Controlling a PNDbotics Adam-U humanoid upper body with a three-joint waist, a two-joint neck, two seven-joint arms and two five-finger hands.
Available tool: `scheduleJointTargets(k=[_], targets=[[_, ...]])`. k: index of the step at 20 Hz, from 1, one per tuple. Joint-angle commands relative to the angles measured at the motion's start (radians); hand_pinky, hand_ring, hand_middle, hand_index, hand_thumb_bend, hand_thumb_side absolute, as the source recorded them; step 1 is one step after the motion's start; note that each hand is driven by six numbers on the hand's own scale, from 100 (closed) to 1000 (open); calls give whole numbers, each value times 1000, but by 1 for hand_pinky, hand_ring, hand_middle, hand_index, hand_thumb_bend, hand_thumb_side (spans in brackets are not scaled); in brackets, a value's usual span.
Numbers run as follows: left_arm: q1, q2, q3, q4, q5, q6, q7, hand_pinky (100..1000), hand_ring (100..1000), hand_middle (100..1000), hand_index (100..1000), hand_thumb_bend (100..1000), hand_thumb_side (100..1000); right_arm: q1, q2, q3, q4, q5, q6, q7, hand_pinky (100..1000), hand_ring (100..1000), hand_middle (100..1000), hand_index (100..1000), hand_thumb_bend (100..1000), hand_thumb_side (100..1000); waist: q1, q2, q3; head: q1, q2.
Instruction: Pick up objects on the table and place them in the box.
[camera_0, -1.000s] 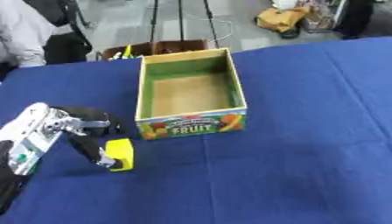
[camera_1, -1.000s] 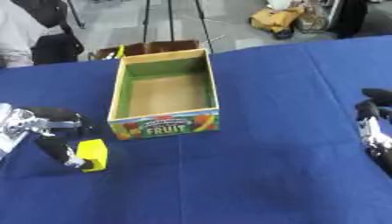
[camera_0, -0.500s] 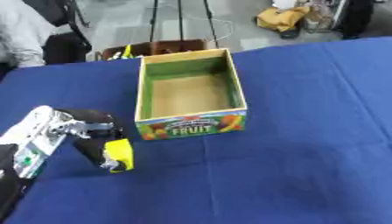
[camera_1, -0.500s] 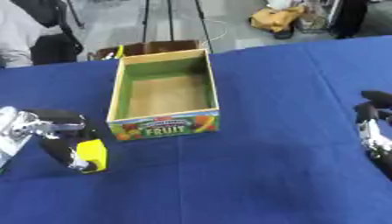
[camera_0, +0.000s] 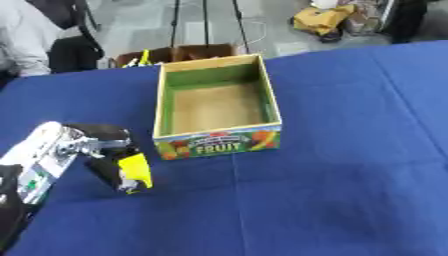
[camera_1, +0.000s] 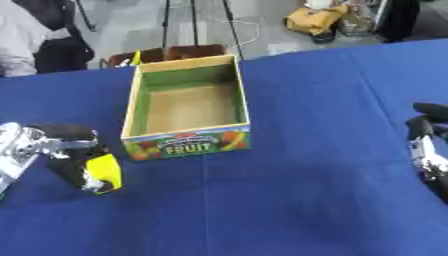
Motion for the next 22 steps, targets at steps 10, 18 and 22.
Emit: scheduleJointTargets(k=[10, 18, 22], targets=[[-23, 33, 34, -43, -11, 16, 62, 251, 436, 382, 555, 297, 598, -4, -11, -5, -15, 4, 2, 0, 797, 909, 593, 804, 100, 652, 0, -22, 6, 0, -4], [-40, 112, 114, -132, 64, 66, 46, 230, 423, 369, 540, 237, 630, 3, -18, -8, -15, 7, 7, -1, 798, 911, 593, 805, 100, 650, 13, -32, 12, -7, -4], [-61, 142, 160, -161, 95, 104, 51, 221, 420, 369, 542, 236, 660, 6, -22, -8, -15, 10, 8, 0, 798, 912, 593, 805, 100, 648, 20, -34, 12, -5, -4]])
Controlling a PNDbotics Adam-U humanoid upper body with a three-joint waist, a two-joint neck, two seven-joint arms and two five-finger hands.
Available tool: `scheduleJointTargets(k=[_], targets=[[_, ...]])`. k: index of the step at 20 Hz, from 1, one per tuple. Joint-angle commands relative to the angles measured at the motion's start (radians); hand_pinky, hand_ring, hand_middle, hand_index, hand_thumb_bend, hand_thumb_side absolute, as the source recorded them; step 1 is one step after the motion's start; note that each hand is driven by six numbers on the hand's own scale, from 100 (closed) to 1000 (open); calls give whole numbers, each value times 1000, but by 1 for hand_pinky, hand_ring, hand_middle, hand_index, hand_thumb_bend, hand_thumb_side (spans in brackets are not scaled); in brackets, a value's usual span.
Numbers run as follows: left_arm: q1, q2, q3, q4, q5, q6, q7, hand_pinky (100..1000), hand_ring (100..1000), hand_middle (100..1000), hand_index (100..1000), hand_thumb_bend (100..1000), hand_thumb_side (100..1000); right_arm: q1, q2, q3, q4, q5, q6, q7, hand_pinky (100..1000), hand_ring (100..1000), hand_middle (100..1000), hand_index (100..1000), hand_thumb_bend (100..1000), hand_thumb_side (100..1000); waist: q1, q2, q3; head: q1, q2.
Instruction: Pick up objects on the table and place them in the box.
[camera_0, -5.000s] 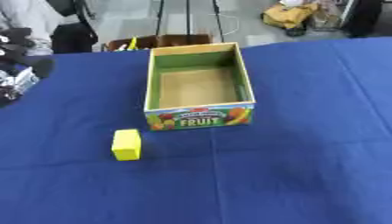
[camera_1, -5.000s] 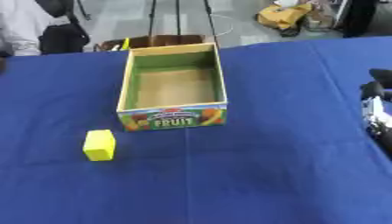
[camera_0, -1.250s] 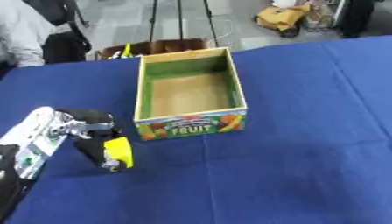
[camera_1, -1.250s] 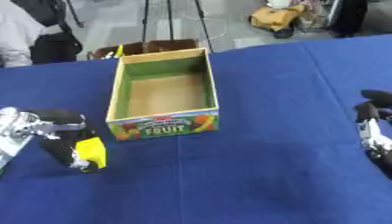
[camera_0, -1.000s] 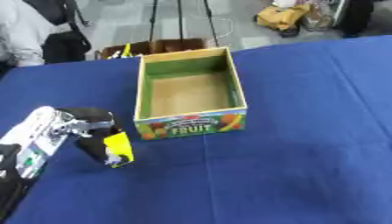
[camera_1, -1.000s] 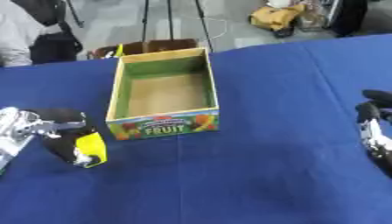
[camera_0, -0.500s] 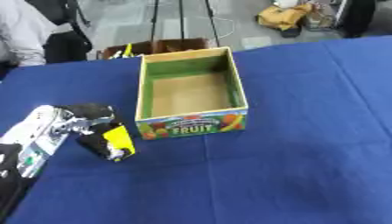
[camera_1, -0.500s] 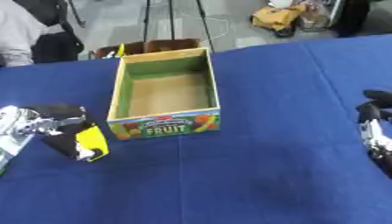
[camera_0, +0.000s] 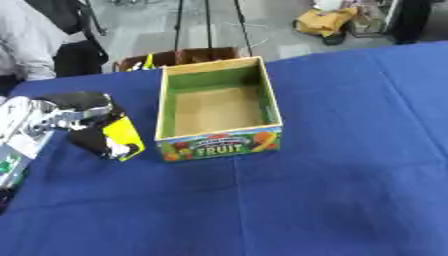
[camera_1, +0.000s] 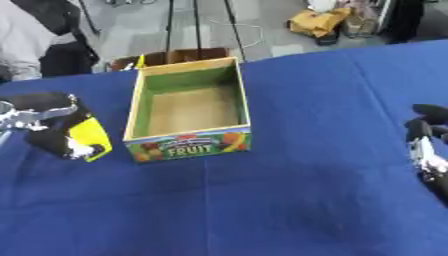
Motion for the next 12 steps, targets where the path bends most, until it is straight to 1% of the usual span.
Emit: scheduleJointTargets(k=[1, 3, 4, 5, 9, 12], targets=[[-42, 55, 54, -37, 25, 32, 11, 219, 418, 367, 540, 243, 665, -1, -23, -6, -15, 7, 3, -1, 798, 913, 593, 806, 100, 648, -1, -20, 0, 2, -4], [-66, 56, 66, -35, 33, 50, 18, 213, 419, 366, 537, 248, 669, -1, -24, -5, -15, 7, 2, -1, 798, 913, 593, 806, 100, 648, 2, -20, -1, 8, -5], [-81, 53, 69, -30, 36, 57, 23, 211, 417, 366, 537, 226, 716, -1, -25, -4, -15, 7, 1, 0, 798, 913, 593, 806, 100, 646, 4, -20, -3, 11, -7], [-97, 48, 72, -23, 38, 63, 27, 208, 416, 364, 535, 250, 672, 0, -26, -4, -15, 7, 1, 1, 799, 914, 593, 806, 100, 649, 5, -20, -4, 14, -9], [-168, 14, 79, 23, 31, 74, 51, 200, 412, 361, 529, 250, 677, 1, -30, -1, -15, 10, -1, 5, 799, 914, 593, 806, 100, 649, 11, -20, -15, 27, -13], [-226, -26, 90, 77, 26, 83, 96, 171, 391, 362, 527, 274, 688, 1, -33, 2, -15, 11, -3, 8, 799, 916, 592, 806, 100, 648, 18, -20, -26, 39, -15]])
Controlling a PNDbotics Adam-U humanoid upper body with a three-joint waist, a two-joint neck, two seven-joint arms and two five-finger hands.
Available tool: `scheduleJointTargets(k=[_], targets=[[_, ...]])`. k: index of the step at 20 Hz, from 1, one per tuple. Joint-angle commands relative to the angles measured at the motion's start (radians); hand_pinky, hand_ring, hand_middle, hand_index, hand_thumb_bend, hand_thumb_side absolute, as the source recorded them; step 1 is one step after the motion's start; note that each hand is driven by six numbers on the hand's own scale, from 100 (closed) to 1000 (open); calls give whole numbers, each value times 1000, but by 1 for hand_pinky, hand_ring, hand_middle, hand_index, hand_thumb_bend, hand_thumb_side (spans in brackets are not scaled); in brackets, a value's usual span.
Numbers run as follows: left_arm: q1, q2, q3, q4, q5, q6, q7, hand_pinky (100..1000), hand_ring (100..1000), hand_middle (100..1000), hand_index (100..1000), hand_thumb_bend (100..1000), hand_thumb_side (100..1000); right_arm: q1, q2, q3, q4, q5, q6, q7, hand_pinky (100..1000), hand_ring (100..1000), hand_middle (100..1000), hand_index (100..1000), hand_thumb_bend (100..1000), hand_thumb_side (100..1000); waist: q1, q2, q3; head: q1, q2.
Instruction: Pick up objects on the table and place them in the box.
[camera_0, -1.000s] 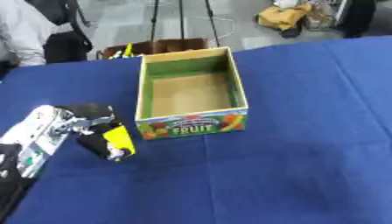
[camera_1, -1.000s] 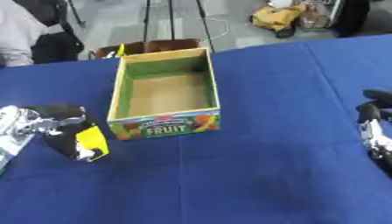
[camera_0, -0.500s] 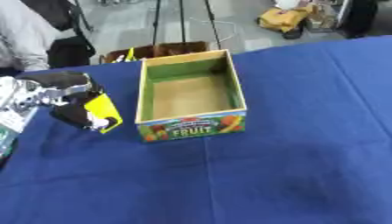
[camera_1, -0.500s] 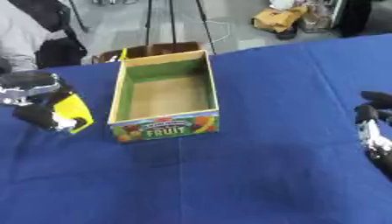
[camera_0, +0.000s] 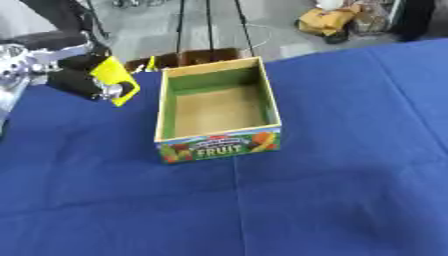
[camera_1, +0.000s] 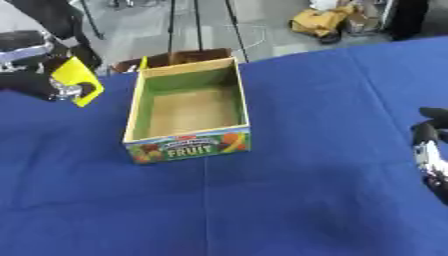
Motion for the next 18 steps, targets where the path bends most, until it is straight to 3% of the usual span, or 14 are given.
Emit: scheduleJointTargets(k=[1, 7, 12, 13, 14, 18], targets=[[-60, -21, 30, 46, -4, 9, 56, 158, 381, 364, 527, 287, 687, -6, -24, 2, -15, 7, -2, 6, 799, 916, 592, 806, 100, 648, 0, -19, -5, 17, -12], [-145, -120, 33, 166, -35, 7, 180, 163, 389, 362, 523, 322, 693, -18, -28, 11, -15, 6, -8, 18, 800, 919, 592, 807, 100, 648, 16, -10, -41, 61, -24], [-209, -198, 14, 286, -108, -33, 250, 164, 390, 360, 520, 316, 688, -39, -31, 21, -15, 1, -12, 29, 801, 920, 591, 807, 100, 647, 32, 4, -87, 110, -35], [-216, -214, 12, 313, -113, -45, 258, 164, 391, 359, 519, 367, 665, -41, -31, 23, -15, 1, -13, 31, 801, 921, 591, 807, 100, 647, 34, 6, -93, 114, -36], [-221, -229, 12, 341, -114, -55, 266, 167, 393, 360, 521, 318, 680, -43, -31, 24, -15, 0, -14, 33, 801, 921, 591, 807, 100, 647, 35, 8, -97, 116, -36], [-227, -262, 9, 430, -144, -90, 280, 184, 405, 368, 528, 320, 672, -53, -32, 29, -15, -6, -19, 36, 801, 920, 591, 807, 100, 646, 40, 13, -109, 119, -36]])
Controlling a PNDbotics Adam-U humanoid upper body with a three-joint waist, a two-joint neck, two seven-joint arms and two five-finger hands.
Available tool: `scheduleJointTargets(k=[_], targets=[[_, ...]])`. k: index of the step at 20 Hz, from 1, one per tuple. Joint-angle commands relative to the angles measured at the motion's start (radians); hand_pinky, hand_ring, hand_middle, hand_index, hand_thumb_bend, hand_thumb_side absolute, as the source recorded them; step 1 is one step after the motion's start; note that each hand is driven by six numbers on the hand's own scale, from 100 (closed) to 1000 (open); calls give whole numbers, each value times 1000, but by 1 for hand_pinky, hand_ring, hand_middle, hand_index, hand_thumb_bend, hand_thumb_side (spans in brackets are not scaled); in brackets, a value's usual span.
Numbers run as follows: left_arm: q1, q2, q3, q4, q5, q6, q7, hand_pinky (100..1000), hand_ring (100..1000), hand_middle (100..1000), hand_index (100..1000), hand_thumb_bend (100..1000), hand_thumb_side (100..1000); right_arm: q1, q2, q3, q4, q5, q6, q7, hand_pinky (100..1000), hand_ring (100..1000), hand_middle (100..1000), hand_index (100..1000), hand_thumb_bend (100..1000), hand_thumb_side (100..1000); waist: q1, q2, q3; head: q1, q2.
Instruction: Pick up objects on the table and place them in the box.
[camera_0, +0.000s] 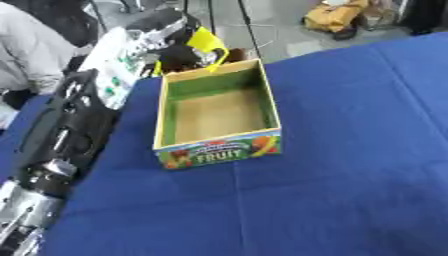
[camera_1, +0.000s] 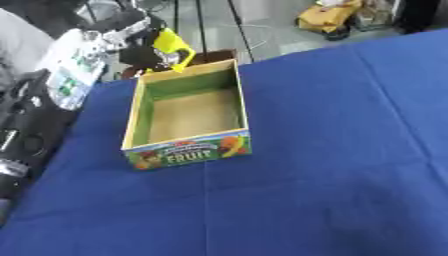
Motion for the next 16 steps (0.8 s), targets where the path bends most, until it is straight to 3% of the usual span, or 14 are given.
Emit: scheduleJointTargets(k=[1, 4, 8, 12, 13, 16], targets=[[-20, -2, 6, 43, -12, -33, 4, 188, 408, 370, 530, 338, 655, -23, -23, 7, -15, -12, -6, 7, 802, 921, 591, 808, 100, 645, -2, -9, -11, 13, -13], [0, -3, 18, 89, 13, -52, -35, 217, 428, 387, 545, 354, 635, -50, -25, 17, -15, -40, -10, 13, 800, 917, 591, 807, 100, 643, 3, -1, -41, 39, -16], [12, -5, 31, 145, 17, -71, -109, 278, 463, 419, 573, 366, 628, -56, -26, 15, -15, -54, -15, 10, 801, 919, 591, 807, 100, 643, 2, 4, -53, 41, -18], [18, -15, 29, 174, 26, -119, -204, 453, 555, 515, 671, 469, 634, -56, -24, 16, -15, -54, -13, 12, 801, 920, 591, 807, 100, 643, 1, 6, -53, 38, -20], [20, -16, 29, 173, 31, -135, -227, 528, 606, 574, 723, 502, 639, -56, -24, 16, -15, -54, -13, 12, 801, 920, 591, 808, 100, 642, 0, 6, -53, 37, -20], [25, -17, 25, 171, 20, -170, -267, 608, 686, 648, 802, 538, 653, -55, -24, 16, -15, -55, -13, 12, 801, 920, 591, 807, 100, 642, -2, 7, -53, 34, -16]])
